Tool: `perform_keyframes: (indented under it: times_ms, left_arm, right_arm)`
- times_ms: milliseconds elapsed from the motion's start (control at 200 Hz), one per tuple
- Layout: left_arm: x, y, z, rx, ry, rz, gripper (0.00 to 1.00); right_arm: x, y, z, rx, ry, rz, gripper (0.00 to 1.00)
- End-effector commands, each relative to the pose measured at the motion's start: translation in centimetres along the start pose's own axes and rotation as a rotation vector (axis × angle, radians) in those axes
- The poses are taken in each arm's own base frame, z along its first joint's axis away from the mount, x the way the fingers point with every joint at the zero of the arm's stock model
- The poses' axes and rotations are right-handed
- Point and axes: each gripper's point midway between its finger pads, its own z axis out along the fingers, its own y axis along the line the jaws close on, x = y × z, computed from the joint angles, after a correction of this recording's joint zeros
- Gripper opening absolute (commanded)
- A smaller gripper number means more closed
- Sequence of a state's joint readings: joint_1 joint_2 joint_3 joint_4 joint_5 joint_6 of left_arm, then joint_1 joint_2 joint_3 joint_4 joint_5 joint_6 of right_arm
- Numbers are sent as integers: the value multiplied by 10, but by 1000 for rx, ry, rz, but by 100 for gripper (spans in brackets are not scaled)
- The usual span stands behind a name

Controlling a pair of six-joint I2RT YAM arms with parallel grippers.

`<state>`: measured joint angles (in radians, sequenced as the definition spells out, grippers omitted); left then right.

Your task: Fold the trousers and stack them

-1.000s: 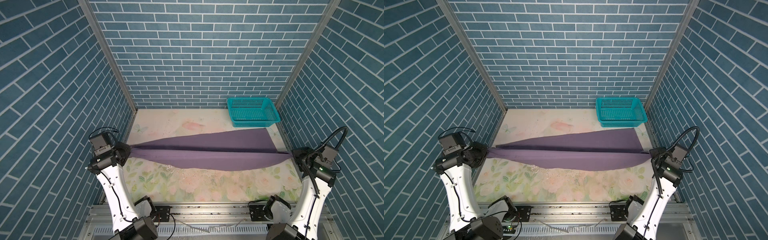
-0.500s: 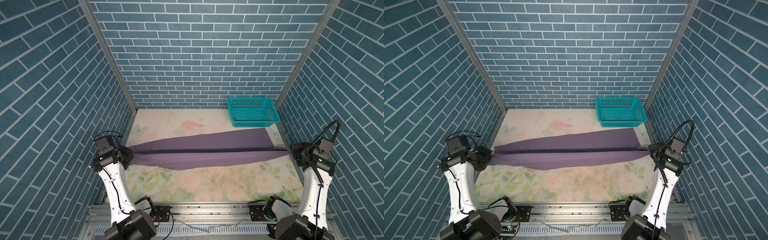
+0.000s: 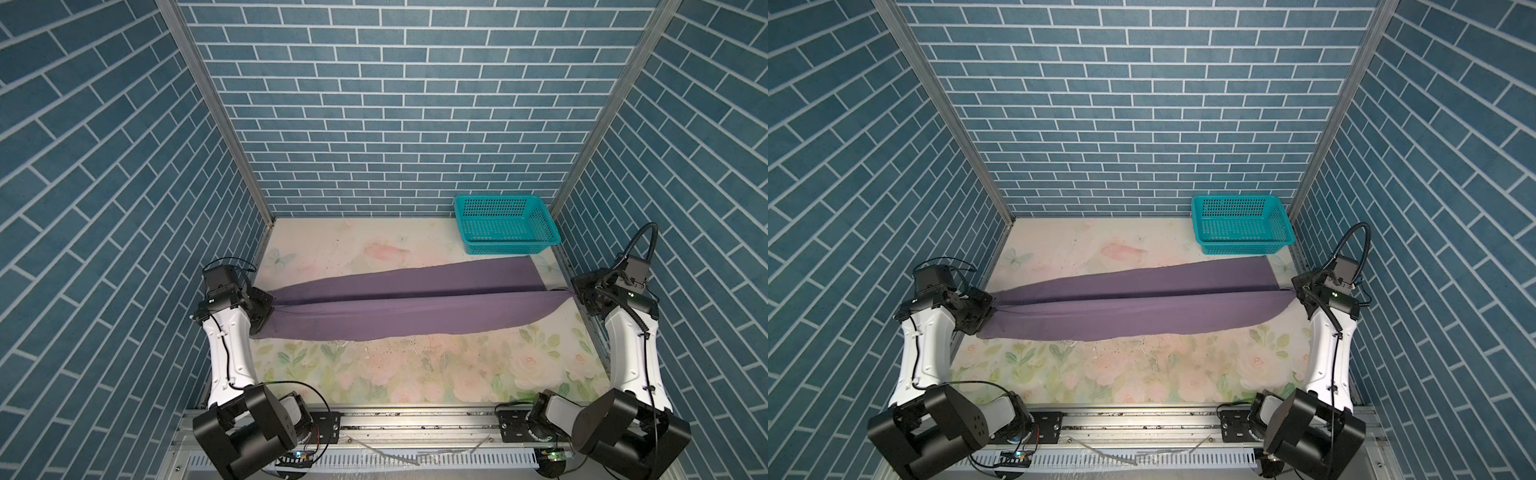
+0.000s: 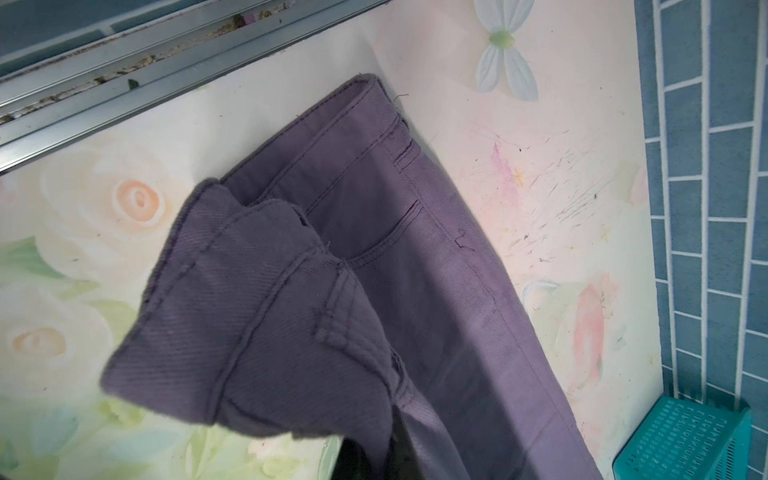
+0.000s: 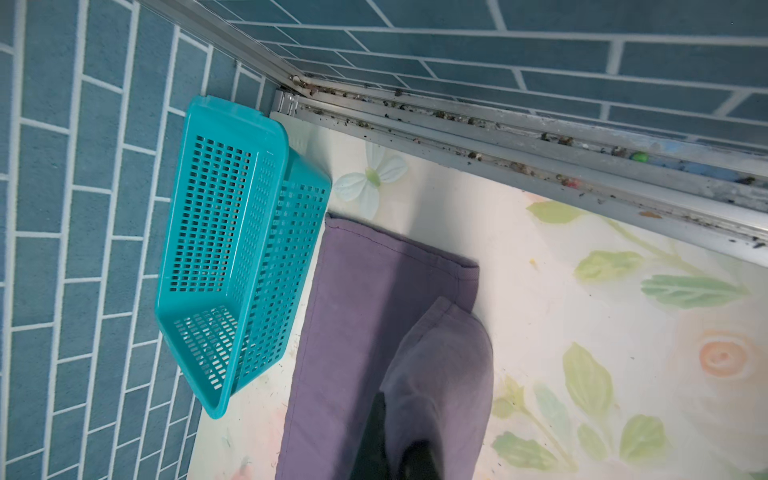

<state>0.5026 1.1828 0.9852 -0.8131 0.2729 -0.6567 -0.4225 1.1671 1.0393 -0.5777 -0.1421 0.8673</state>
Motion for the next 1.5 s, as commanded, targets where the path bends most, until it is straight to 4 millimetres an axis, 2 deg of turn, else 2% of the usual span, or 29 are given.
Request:
perform_keyframes:
  times_ms: [0, 115, 330, 485, 600, 685, 780, 870, 1025, 1140, 1195, 1285, 1400, 1495]
  left_arm:
    - [-45, -13, 0, -18, -185, 46, 0]
    - [-46, -23, 14, -13, -166, 69, 0]
    - [-46, -24, 38, -51, -136, 82, 0]
    - [-49, -32, 49, -33, -145, 107, 0]
    - [-53, -37, 55, -25, -155, 114, 0]
    - [-54, -38, 61, -27, -155, 108, 0]
    - [-56, -40, 63, -28, -164, 102, 0]
    - [-57, -42, 62, -25, -176, 102, 0]
    - [-55, -44, 64, -16, -164, 103, 0]
    - [-53, -47, 68, 0, -156, 103, 0]
    - [-52, -50, 70, 8, -152, 108, 0]
    - [-50, -56, 73, 14, -148, 122, 0]
    - [-48, -66, 78, 15, -148, 146, 0]
    - [-47, -78, 82, 6, -156, 183, 0]
  right_arm:
    - [-70, 34, -13, -34, -267, -28, 0]
    - [-72, 41, 3, -21, -259, -49, 0]
    - [-69, 43, 39, 21, -224, -69, 0]
    - [-66, 43, 64, 44, -198, -80, 0]
    - [-66, 45, 73, 53, -186, -90, 0]
    - [-65, 46, 71, 49, -188, -93, 0]
    - [-63, 46, 58, 41, -199, -94, 0]
    - [-64, 42, 31, 36, -241, -95, 0]
    - [-64, 23, -20, 78, -342, -96, 0]
    - [-60, 8, -41, 110, -380, -96, 0]
    - [-58, 3, -41, 129, -380, -97, 0]
    - [-56, -3, -32, 158, -364, -103, 0]
    - [-56, -9, -6, 195, -335, -105, 0]
    - [-60, -4, 21, 202, -310, -116, 0]
